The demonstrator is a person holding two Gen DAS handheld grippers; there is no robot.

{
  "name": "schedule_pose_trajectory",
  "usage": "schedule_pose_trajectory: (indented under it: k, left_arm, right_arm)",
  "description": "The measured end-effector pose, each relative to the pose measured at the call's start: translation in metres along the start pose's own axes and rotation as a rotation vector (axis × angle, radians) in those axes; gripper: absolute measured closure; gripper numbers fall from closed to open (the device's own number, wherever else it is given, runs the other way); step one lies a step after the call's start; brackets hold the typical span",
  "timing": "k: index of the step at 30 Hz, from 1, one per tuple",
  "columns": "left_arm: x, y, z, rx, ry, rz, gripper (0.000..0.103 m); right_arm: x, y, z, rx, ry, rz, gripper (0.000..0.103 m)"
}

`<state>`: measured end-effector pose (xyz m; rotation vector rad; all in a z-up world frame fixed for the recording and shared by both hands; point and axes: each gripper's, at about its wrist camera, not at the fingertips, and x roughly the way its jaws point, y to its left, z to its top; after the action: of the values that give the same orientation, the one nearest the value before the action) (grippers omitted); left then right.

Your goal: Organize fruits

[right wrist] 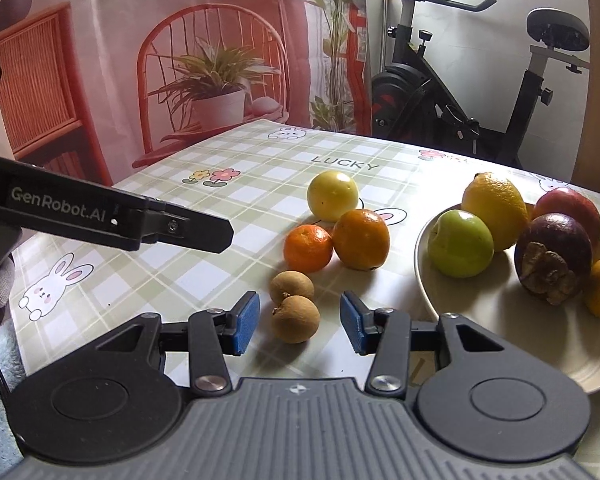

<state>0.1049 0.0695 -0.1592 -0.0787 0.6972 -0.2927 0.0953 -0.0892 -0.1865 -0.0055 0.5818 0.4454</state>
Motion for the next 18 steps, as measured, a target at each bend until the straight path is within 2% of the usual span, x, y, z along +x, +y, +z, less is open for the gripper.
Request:
schedule_pose_trajectory:
  k: [3,6,10,15,18]
  left_arm:
    - [0.002,-0.001,-0.001,0.0,0.007,0.001,0.049]
    - [0.005,-0.002,-0.002,-0.002,0.017,-0.002,0.049]
    - [0.008,-0.003,-0.003,-0.002,0.025,-0.013,0.05]
    - [0.015,-0.006,-0.004,-0.005,0.044,-0.031,0.05]
    - [0.021,-0.011,-0.004,0.011,0.053,-0.042,0.05]
  right_arm:
    - [0.006,-0.003,-0.002,0.008,0.025,0.021,0.059]
    - [0.007,-0.003,-0.002,-0.013,0.026,0.037,0.072]
    - [0.0,-0.008,-0.006,-0.004,0.002,0.017,0.072]
    - [-0.017,-0.029,-0.013,0.079,-0.06,-0.018,0.072]
    - [-0.02,-0.035,-0.014,0.114,-0.078,-0.009,0.072]
